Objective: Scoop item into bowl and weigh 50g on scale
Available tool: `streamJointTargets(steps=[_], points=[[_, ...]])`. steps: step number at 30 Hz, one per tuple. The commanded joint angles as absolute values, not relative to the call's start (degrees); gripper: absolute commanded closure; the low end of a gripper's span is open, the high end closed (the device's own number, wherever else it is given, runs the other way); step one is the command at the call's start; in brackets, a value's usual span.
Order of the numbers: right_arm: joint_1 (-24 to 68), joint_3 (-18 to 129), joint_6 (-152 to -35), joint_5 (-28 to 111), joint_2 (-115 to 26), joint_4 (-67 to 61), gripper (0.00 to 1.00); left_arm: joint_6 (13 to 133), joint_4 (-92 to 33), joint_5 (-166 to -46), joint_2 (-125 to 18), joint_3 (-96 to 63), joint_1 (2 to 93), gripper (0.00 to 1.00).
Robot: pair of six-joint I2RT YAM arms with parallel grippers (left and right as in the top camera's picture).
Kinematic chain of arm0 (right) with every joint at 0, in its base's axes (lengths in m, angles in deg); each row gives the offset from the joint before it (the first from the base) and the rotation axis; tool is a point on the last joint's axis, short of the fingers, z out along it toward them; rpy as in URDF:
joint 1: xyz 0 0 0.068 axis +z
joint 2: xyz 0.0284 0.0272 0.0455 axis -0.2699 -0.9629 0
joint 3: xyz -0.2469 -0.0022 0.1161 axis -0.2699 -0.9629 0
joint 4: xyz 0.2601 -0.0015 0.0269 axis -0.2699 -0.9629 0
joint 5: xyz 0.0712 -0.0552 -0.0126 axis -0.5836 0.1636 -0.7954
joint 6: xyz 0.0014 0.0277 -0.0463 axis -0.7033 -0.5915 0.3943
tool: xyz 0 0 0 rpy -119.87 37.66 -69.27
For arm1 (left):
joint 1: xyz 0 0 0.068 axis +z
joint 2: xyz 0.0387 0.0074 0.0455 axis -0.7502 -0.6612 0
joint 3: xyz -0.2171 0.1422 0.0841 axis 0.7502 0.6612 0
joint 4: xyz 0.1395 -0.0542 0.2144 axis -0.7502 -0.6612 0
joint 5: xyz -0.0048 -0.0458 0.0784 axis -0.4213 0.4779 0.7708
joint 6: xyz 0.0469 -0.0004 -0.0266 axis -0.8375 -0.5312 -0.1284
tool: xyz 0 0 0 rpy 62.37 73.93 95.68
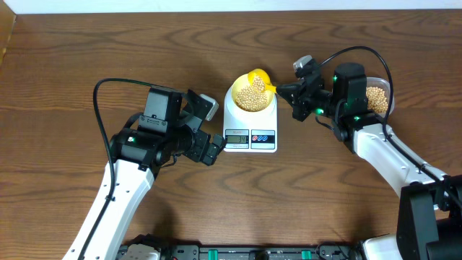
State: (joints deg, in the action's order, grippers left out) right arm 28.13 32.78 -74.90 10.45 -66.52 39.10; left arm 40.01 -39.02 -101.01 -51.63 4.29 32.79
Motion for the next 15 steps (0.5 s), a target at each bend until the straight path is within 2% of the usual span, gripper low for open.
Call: streamJointTargets(steps=[1,15], points=[[28.83,33.06,-71.84,10.28,-66.61,38.99,0.99,40.49,-39.19,-101.90,-51.85,4.22,32.70,0.02],[30.34,33.06,-69.85,10.28,-66.59,39.04,0.99,40.51,-39.19,-101.90,-51.85,4.22,32.70,0.02]])
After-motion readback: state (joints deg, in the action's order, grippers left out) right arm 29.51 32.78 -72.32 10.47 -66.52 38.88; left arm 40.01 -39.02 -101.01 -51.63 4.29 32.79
